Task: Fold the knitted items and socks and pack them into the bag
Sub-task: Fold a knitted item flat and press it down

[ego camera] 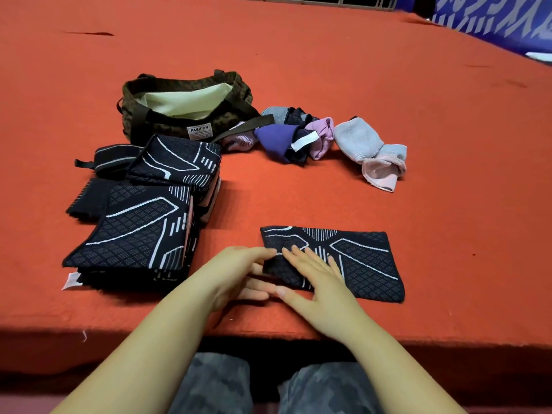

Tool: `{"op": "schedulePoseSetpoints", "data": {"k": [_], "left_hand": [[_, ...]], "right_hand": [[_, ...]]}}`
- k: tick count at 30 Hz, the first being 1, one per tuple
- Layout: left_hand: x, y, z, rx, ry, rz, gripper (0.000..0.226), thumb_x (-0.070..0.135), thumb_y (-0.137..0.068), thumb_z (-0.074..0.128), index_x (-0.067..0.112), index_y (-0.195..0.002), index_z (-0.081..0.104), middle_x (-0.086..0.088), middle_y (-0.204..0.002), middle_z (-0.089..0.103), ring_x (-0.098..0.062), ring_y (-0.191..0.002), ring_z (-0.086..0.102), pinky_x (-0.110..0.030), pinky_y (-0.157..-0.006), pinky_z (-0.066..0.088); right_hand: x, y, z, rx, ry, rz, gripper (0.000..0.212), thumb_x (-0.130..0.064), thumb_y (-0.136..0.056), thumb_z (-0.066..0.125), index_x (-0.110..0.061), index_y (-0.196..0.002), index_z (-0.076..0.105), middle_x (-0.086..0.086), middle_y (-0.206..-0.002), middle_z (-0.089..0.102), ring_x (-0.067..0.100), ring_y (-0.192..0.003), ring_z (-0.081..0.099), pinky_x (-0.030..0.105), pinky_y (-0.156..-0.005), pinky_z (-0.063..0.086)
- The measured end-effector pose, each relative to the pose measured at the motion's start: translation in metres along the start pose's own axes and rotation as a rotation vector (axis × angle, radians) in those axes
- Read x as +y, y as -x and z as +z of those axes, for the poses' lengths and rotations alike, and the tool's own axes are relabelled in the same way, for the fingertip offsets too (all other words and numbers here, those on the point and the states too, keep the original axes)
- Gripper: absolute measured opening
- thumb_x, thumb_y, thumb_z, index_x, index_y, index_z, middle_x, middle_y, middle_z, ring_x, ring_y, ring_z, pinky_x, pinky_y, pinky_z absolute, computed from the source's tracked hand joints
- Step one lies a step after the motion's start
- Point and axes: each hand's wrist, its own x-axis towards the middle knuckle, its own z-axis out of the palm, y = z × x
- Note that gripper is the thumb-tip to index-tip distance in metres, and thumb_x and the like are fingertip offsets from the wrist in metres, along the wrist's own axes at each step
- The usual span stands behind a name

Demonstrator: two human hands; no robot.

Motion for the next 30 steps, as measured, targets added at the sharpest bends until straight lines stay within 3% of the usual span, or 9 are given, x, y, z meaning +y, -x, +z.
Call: {"op": "schedulePoseSetpoints", "data": {"k": [3, 6, 9, 13, 18, 20, 24, 27, 30], "left_hand": [[-0.016, 0.001, 0.005, 0.055, 0.022, 0.102, 0.02, 0.009, -0.083, 0.069, 0.011, -0.091, 0.051, -0.003, -0.071, 0.063, -0.011, -0.054, 0.062, -0.022, -0.051, 0.053], [-0.026, -0.001, 0.01, 0.131, 0.083, 0.234, 0.021, -0.001, -0.082, 0.067, 0.009, -0.091, 0.051, -0.008, -0.069, 0.057, -0.01, -0.051, 0.058, -0.021, -0.052, 0.053], [-0.028, -0.003, 0.009, 0.204, 0.005, 0.376, 0.013, 0.002, -0.082, 0.068, 0.005, -0.09, 0.059, -0.009, -0.069, 0.058, -0.015, -0.06, 0.056, -0.019, -0.056, 0.05], [-0.03, -0.001, -0.001, 0.335, -0.324, 0.553, 0.006, 0.022, -0.081, 0.072, 0.02, -0.083, 0.068, 0.003, -0.072, 0.067, -0.016, -0.066, 0.06, -0.031, -0.072, 0.052], [-0.039, 0.004, -0.017, 0.498, -1.084, 0.772, 0.018, 0.035, -0.089, 0.061, 0.019, -0.092, 0.069, 0.004, -0.084, 0.055, -0.019, -0.089, 0.057, -0.033, -0.08, 0.045], [-0.042, 0.003, -0.02, 0.44, -1.163, 0.74, 0.017, 0.034, -0.09, 0.059, 0.02, -0.098, 0.067, 0.004, -0.087, 0.052, -0.019, -0.094, 0.055, -0.032, -0.083, 0.044], [-0.035, 0.006, -0.012, 0.299, -0.476, 0.423, 0.03, 0.029, -0.086, 0.066, 0.019, -0.112, 0.055, 0.004, -0.09, 0.063, -0.011, -0.073, 0.06, -0.028, -0.078, 0.048], [-0.017, 0.009, -0.005, 0.146, 0.23, 0.077, 0.02, 0.026, -0.092, 0.055, 0.012, -0.107, 0.052, -0.009, -0.084, 0.064, -0.018, -0.064, 0.061, -0.026, -0.058, 0.053], [-0.009, 0.012, -0.005, 0.057, 0.494, -0.004, 0.014, 0.021, -0.091, 0.051, 0.01, -0.099, 0.055, -0.007, -0.079, 0.062, -0.013, -0.06, 0.051, -0.02, -0.054, 0.047]], "right_hand": [[-0.003, 0.0, -0.001, -0.004, -0.047, -0.009, 0.083, -0.076, -0.068, 0.043, -0.045, -0.143, 0.026, -0.023, -0.152, 0.018, -0.009, -0.138, 0.003, 0.027, -0.116, -0.01], [-0.005, 0.0, -0.002, 0.005, -0.051, -0.025, 0.066, -0.047, -0.085, 0.061, -0.043, -0.142, 0.029, -0.023, -0.15, 0.023, -0.008, -0.137, 0.006, 0.026, -0.115, -0.009], [-0.006, -0.002, 0.003, 0.152, 0.002, -0.014, 0.056, -0.032, -0.086, 0.065, -0.033, -0.137, 0.044, -0.016, -0.143, 0.042, 0.002, -0.137, 0.028, 0.029, -0.118, 0.007], [-0.006, -0.004, 0.014, 0.378, 0.024, -0.021, 0.033, -0.026, -0.078, 0.064, -0.022, -0.11, 0.07, -0.008, -0.11, 0.069, 0.006, -0.105, 0.056, 0.04, -0.102, 0.042], [-0.003, -0.001, 0.017, 0.327, 0.094, -0.006, 0.025, -0.022, -0.084, 0.065, -0.021, -0.108, 0.072, -0.006, -0.116, 0.068, 0.012, -0.117, 0.058, 0.032, -0.11, 0.028], [-0.006, 0.0, 0.017, 0.295, 0.097, -0.001, 0.027, -0.022, -0.084, 0.068, -0.021, -0.11, 0.071, -0.004, -0.12, 0.066, 0.013, -0.121, 0.055, 0.029, -0.109, 0.026], [-0.016, -0.001, 0.023, 0.336, 0.127, -0.029, 0.041, -0.035, -0.075, 0.068, -0.02, -0.112, 0.069, -0.004, -0.115, 0.068, 0.015, -0.11, 0.061, 0.031, -0.101, 0.043], [-0.028, -0.002, 0.023, 0.255, 0.071, -0.021, 0.048, -0.029, -0.083, 0.067, -0.025, -0.13, 0.056, -0.011, -0.131, 0.056, 0.007, -0.123, 0.049, 0.018, -0.106, 0.03], [-0.033, -0.003, 0.025, 0.293, 0.038, -0.012, 0.049, -0.024, -0.084, 0.066, -0.025, -0.131, 0.054, -0.012, -0.129, 0.056, 0.006, -0.121, 0.047, 0.012, -0.102, 0.027]]}}
